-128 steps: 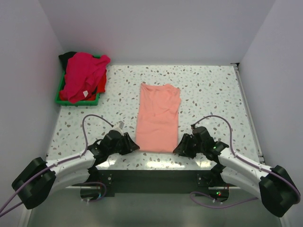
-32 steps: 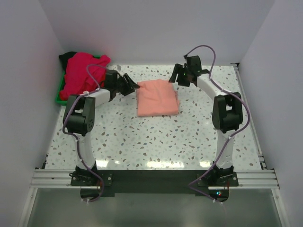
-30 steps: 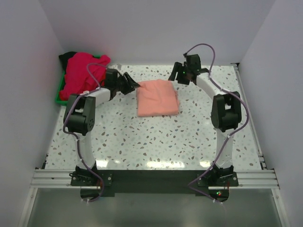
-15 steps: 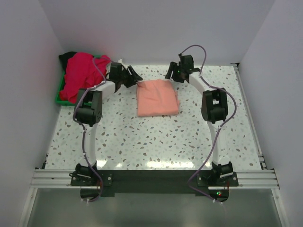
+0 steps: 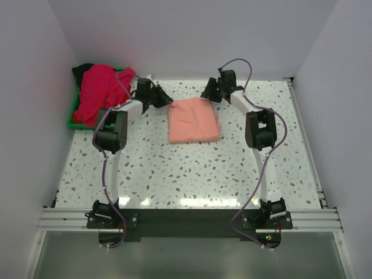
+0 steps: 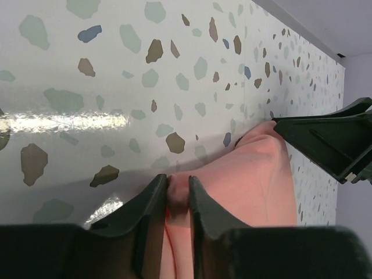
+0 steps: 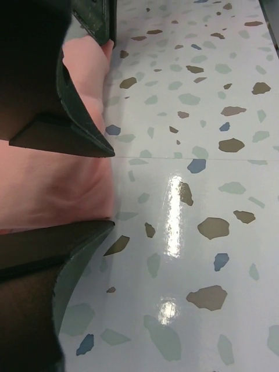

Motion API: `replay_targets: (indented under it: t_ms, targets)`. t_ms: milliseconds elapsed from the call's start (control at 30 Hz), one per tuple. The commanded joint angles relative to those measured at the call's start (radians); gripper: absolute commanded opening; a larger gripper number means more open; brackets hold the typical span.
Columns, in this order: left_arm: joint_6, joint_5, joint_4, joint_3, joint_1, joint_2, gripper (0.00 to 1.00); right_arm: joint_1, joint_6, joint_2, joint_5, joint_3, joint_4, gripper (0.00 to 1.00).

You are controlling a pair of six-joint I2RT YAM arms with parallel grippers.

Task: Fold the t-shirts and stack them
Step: Fold the tshirt

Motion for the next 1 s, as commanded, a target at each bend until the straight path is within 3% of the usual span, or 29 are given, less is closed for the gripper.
replay_targets:
  t_ms: [0,233,333,500,700,967]
  targets:
    - [-0.004,0.025,0.041,0.034,-0.004,-0.01,0.23,0.002,0.047,-0.035,-0.044,-0.039,0.044,0.5]
    - [-0.017,0.051,0.042,0.046,-0.004,-0.033,0.05,0.002,0.064,-0.072,-0.067,-0.044,0.029,0.1]
    - [-0.02,0.065,0.049,0.037,-0.004,-0.064,0.01,-0.001,0.064,-0.135,-0.064,-0.076,0.044,0.0]
    - [-0.035,0.092,0.07,0.002,-0.005,-0.148,0.0,-0.002,0.073,-0.276,-0.068,-0.145,0.071,0.0]
    - [-0.049,0.097,0.085,-0.151,-0.016,-0.311,0.0,-0.002,0.096,-0.511,-0.059,-0.369,0.147,0.0]
    - [-0.087,0.05,0.122,-0.521,-0.08,-0.663,0.0,0.004,0.141,-0.895,-0.074,-0.863,0.246,0.0]
